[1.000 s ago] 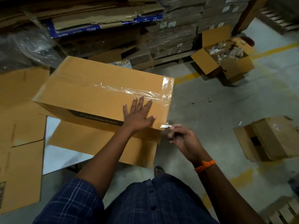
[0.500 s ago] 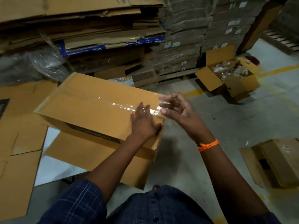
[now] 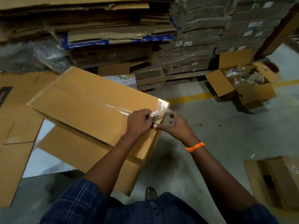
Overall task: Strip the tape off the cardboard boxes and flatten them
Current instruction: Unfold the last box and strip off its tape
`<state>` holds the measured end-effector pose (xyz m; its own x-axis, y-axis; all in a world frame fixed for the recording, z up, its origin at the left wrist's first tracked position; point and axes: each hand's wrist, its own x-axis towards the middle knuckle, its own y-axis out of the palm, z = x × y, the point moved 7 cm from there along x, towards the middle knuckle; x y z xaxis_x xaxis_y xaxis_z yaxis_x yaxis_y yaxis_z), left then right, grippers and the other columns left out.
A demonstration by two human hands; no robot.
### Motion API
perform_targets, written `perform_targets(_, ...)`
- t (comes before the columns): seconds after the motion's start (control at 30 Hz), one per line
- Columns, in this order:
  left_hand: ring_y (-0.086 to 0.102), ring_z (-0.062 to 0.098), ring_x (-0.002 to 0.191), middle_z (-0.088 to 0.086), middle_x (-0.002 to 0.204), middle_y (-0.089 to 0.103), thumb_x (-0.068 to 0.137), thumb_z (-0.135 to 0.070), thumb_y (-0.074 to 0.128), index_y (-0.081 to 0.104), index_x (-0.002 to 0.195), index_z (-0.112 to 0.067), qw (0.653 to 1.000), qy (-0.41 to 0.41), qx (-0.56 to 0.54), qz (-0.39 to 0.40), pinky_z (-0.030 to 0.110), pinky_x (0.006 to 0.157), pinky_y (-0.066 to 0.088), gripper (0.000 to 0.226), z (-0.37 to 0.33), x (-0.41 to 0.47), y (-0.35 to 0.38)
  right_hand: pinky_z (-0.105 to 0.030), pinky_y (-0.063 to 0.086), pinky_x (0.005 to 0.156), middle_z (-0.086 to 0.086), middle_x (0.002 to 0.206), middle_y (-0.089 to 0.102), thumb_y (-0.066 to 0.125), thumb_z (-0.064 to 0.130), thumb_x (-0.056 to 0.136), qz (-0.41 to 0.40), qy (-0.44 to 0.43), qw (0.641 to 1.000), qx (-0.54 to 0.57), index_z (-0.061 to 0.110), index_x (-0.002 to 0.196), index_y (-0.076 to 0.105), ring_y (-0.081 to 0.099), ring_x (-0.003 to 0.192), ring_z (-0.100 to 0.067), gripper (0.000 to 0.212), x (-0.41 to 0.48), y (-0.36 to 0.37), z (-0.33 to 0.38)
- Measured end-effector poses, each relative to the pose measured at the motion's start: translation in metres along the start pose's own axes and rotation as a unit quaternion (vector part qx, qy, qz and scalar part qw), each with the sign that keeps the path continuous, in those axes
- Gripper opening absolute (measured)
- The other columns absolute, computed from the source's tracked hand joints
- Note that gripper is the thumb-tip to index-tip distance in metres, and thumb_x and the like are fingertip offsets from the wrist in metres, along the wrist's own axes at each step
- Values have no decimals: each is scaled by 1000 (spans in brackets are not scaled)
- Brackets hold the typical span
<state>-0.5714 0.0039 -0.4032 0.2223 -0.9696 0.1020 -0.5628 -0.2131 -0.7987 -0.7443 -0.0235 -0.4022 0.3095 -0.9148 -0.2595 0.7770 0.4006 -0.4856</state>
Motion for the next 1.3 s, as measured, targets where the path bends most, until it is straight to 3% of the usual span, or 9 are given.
perform_targets(0.13, 63, 12, 78, -8, 90, 73, 92, -46, 65, 78, 91, -21, 998, 3, -52, 30, 26, 63, 40, 28, 5, 0, 3, -43, 57, 96, -9, 132, 62, 81, 13, 83, -12, 39, 959, 279, 24, 147, 38, 65, 118, -21, 79, 12, 18, -31)
perform_targets(0.27, 56, 9, 99, -11, 110, 67, 92, -32, 63, 75, 107, -25, 997, 44, -23, 62, 27, 76, 47, 20, -4, -4, 15, -43, 58, 94, -3, 131, 58, 75, 1, 85, 4, 45, 953, 300, 30, 150, 33, 68, 110, -25, 83, 10, 29, -42)
perform_targets(0.5, 49, 12, 100, -9, 106, 63, 96, -38, 59, 71, 106, -23, 996, 47, 15, 68, 29, 74, 42, 22, -2, -7, 16, -40, 58, 93, -10, 121, 68, 74, 11, 90, -10, 100, 913, 395, 11, 125, 62, 68, 112, -24, 37, 11, 36, -57)
perform_targets(0.63, 51, 15, 96, -8, 94, 62, 100, -43, 50, 64, 87, -26, 995, -11, -3, 96, 33, 74, 41, 25, 0, -1, 13, -45, 57, 96, -13, 126, 68, 80, 22, 85, -32, 98, 907, 409, 10, 121, 66, 68, 114, -27, 40, 10, 44, -63)
perform_targets(0.8, 48, 16, 102, -6, 101, 65, 100, -40, 45, 66, 89, -22, 992, -54, -1, 110, 36, 79, 39, 30, -7, 1, 13, -46, 53, 101, -12, 124, 70, 81, 19, 84, -6, 105, 887, 450, 8, 128, 62, 70, 112, -23, 49, 10, 50, -65)
perform_targets(0.93, 46, 24, 107, 1, 103, 62, 101, -39, 42, 59, 87, -21, 986, -68, -13, 149, 42, 88, 42, 28, -11, 0, 22, -43, 54, 99, -10, 120, 72, 83, 20, 81, -12, 105, 887, 450, 8, 130, 61, 71, 110, -23, 55, 8, 55, -65)
perform_targets(1.03, 48, 32, 114, 11, 118, 63, 104, -35, 38, 64, 106, -14, 970, -75, 18, 232, 44, 99, 39, 34, -18, 6, 24, -43, 56, 95, -10, 116, 74, 84, 24, 80, -42, 102, 893, 437, 9, 127, 63, 71, 109, -25, 54, 7, 56, -65)
perform_targets(1.17, 60, 38, 110, 21, 122, 65, 108, -33, 38, 67, 114, -2, 952, -101, 12, 290, 43, 96, 44, 43, -23, 23, 17, -46, 60, 90, -3, 114, 74, 86, 47, 69, -91, 60, 927, 358, 20, 123, 67, 71, 107, -21, 64, 4, 55, -57)
perform_targets(1.3, 67, 31, 91, 13, 98, 74, 101, -53, 47, 75, 94, -7, 968, -110, 0, 224, 41, 88, 51, 54, -7, 25, 15, -36, 59, 87, 3, 109, 73, 81, 40, 80, -162, -36, 970, 175, 24, 121, 68, 69, 100, -9, 46, 0, 39, -41)
